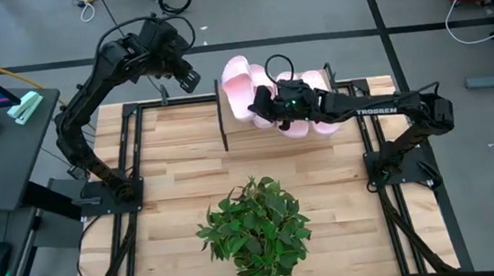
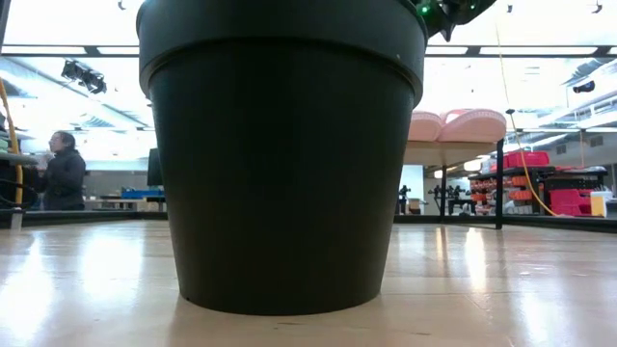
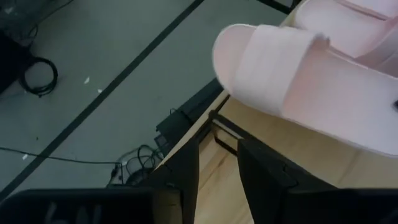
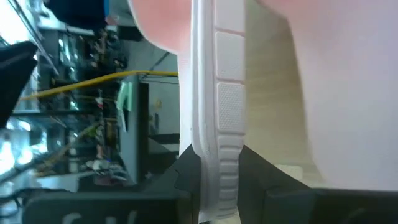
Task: Pick and place slides into the shelf
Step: Put the slide on the shelf
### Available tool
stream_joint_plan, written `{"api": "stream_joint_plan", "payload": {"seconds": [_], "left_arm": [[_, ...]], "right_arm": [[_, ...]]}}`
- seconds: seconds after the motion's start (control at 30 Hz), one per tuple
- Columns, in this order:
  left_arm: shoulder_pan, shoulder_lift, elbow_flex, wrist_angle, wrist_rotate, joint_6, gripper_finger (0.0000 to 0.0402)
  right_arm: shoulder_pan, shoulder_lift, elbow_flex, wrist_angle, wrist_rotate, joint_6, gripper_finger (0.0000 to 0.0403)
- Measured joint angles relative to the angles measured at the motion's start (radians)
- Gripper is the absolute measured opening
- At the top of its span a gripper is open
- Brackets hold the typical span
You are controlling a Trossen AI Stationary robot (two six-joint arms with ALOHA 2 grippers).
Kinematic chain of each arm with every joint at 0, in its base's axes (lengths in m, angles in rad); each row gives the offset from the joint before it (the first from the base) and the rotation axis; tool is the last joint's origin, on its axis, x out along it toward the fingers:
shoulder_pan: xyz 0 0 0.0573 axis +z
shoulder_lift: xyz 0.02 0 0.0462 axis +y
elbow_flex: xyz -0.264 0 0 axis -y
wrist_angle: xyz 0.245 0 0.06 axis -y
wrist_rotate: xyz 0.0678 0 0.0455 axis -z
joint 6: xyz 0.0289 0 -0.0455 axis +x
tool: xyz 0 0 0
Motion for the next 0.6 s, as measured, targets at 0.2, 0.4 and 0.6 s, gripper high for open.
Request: {"api": "stream_joint_plan", "payload": {"seconds": [0.2,0.4,0.6], "left_arm": [[-0.040,0.000,0.000,0.056,0.004,0.039,0.0111],[-0.053,0.000,0.001,0.080,0.003,0.052,0.0106],[-0.053,0.000,0.001,0.081,0.003,0.079,0.0105]], "right_arm": [[0.028,0.030,0.000,0.082,0.052,0.073,0.0068],[0.029,0.094,0.000,0.205,0.053,0.144,0.0068],[0.030,0.135,0.004,0.250,0.052,0.174,0.0068]]}}
